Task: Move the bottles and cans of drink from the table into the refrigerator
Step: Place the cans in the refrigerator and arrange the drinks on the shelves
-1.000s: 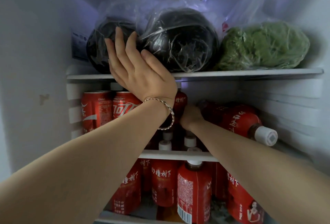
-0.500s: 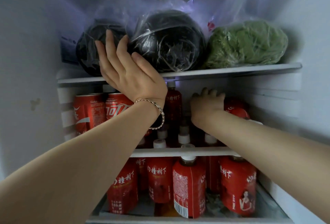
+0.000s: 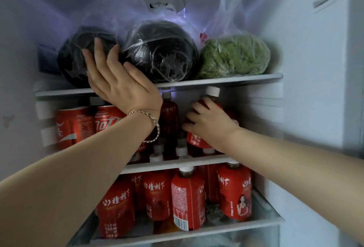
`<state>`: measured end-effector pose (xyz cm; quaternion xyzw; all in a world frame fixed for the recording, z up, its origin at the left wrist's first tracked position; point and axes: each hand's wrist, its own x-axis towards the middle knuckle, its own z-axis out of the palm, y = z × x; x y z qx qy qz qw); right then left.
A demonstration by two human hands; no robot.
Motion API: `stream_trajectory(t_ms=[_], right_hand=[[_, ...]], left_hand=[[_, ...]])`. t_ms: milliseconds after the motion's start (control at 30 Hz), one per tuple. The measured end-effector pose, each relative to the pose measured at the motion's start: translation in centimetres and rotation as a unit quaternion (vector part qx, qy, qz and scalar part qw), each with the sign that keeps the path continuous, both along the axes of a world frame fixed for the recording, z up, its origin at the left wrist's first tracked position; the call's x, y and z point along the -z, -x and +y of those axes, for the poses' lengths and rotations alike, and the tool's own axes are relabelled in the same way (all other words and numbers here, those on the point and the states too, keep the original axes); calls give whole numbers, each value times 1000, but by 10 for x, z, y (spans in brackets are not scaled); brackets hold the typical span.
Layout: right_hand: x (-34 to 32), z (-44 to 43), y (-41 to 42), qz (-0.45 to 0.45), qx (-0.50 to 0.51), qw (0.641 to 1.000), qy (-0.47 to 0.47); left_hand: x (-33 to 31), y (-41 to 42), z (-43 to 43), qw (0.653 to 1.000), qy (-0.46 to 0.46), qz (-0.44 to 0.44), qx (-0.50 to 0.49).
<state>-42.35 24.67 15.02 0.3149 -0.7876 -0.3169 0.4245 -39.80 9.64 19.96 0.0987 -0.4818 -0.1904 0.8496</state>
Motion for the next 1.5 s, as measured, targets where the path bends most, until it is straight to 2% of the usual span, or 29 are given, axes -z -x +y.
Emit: stream_trajectory(t_ms=[33,133,167,200,233,300,333,400,467,500,533,600,667,767,967,1067,1133,1233,1367,1433,1500], right_hand=[[0,-4,0,6,-36,999,-27],[-9,-21,-6,19,-60,987,-149],[-9,-27,-8,3,-73,985,-158],[-8,-32,-8,16,-107,985,-137],[-3,-38,-5,30,-166,983,-77],[9,-42,0,3,-251,959,136],[13,-42,0,-51,-259,929,261],[16,-40,-4,-230,-198,831,466],[19,-41,1,-476,-139,668,555],[19,-42,6,-529,-124,634,551],[19,-48,10,-536,-111,646,533],[16,-61,17,-502,-71,697,507],[13,-75,20,-472,-29,733,489],[11,-91,27,-463,-42,738,489],[7,-86,28,-421,-55,781,458],[-4,-64,32,-277,-39,876,393],[-8,-46,42,-270,27,915,298],[-7,-28,62,-314,89,929,176],[-3,-33,67,-270,14,955,123],[-3,-38,61,-257,-7,957,137],[-4,-36,53,-251,-41,941,222]], left_hand=[[0,-1,2,1000,6,0,-2],[-1,-5,4,1000,11,-12,12],[-2,-6,3,1000,9,-13,17],[-2,-7,3,1000,8,-20,19],[-2,-7,3,999,7,-23,23],[-2,-8,3,999,8,-24,24],[-1,-7,3,999,6,-24,22],[-1,-6,2,999,7,-23,24],[0,-4,2,999,8,-24,26],[1,-4,2,999,7,-26,26],[1,-3,1,999,7,-26,24],[2,-3,0,1000,12,-25,15],[2,-1,-1,1000,14,-25,10],[2,-1,-1,1000,16,-20,8],[1,-2,-2,1000,21,-21,3],[2,-2,-2,999,23,-26,3],[3,-2,-2,999,25,-27,2],[6,-2,-2,999,26,-30,6],[7,-3,-2,999,32,-34,6],[5,-3,-3,999,31,-36,2],[5,-3,-3,999,30,-37,-2]])
